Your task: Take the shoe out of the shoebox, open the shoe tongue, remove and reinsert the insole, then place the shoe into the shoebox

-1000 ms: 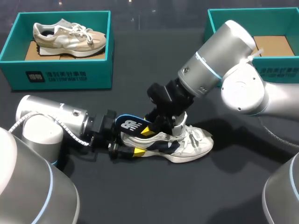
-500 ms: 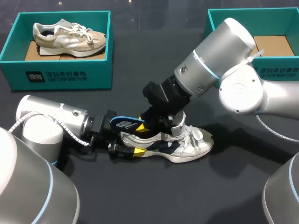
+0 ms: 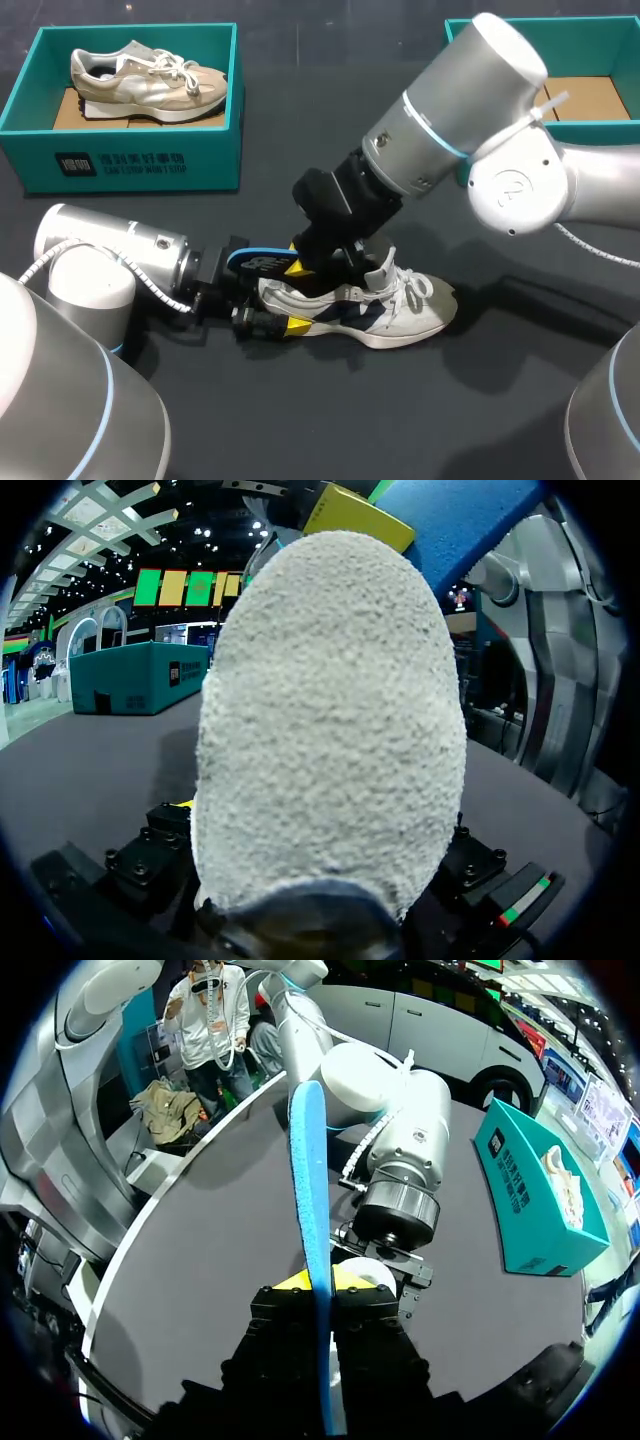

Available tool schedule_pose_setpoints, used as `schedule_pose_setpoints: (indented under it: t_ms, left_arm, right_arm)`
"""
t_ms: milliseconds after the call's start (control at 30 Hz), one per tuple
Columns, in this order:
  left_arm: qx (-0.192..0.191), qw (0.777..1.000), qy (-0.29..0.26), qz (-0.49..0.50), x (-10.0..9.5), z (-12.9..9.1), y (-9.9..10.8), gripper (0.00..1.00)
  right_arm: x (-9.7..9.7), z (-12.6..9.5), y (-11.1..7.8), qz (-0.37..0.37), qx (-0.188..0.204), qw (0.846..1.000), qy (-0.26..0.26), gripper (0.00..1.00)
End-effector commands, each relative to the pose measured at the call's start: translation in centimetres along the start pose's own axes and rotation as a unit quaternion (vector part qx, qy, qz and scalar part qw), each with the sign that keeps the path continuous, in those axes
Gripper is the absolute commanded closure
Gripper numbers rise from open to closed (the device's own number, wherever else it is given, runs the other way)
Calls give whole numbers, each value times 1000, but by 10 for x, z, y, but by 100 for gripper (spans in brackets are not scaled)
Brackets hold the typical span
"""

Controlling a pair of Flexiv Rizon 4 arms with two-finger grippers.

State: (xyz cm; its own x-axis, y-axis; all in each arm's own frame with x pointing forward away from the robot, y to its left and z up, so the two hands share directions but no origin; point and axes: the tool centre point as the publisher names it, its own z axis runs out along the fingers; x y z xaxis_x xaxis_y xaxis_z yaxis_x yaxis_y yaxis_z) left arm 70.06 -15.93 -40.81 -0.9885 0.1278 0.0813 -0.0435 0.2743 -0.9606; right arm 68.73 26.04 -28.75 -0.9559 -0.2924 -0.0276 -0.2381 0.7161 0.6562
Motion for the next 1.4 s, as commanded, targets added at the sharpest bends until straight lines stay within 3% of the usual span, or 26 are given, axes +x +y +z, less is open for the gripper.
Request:
schedule_pose_setpoints:
  t_ms: [33,167,333,433,500,1000,1167,1267,1300,1400]
  left_arm:
    - [-1,1000,0,0,0,0,0,100]
    - [-1,1000,0,0,0,0,0,100]
    - [-1,1000,0,0,0,0,0,100]
    - [-1,1000,0,0,0,0,0,100]
    - [-1,1000,0,0,0,0,0,100]
    - [-1,1000,0,0,0,0,0,100]
    - [-1,1000,0,0,0,0,0,100]
    - [-1,1000,0,0,0,0,0,100]
    - [-1,1000,0,0,0,0,0,100]
    - [-1,1000,0,0,0,0,0,100]
  right_arm:
    - [0,1,1,0,1,1000,0,100]
    - [0,1,1,0,1,1000,0,100]
    - [-1,-19,23,-20,-21,999,-19,100]
    - [0,-33,35,-27,-62,998,-8,100]
    - [0,-42,42,-26,-128,991,22,100]
    - [0,-42,42,-26,-128,991,22,100]
    - [3,-83,65,-14,-135,991,4,100]
    - [6,-112,78,-30,-200,979,10,100]
    - [8,-122,85,-30,-199,979,-2,100]
    - [8,-122,85,-30,-199,979,-2,100]
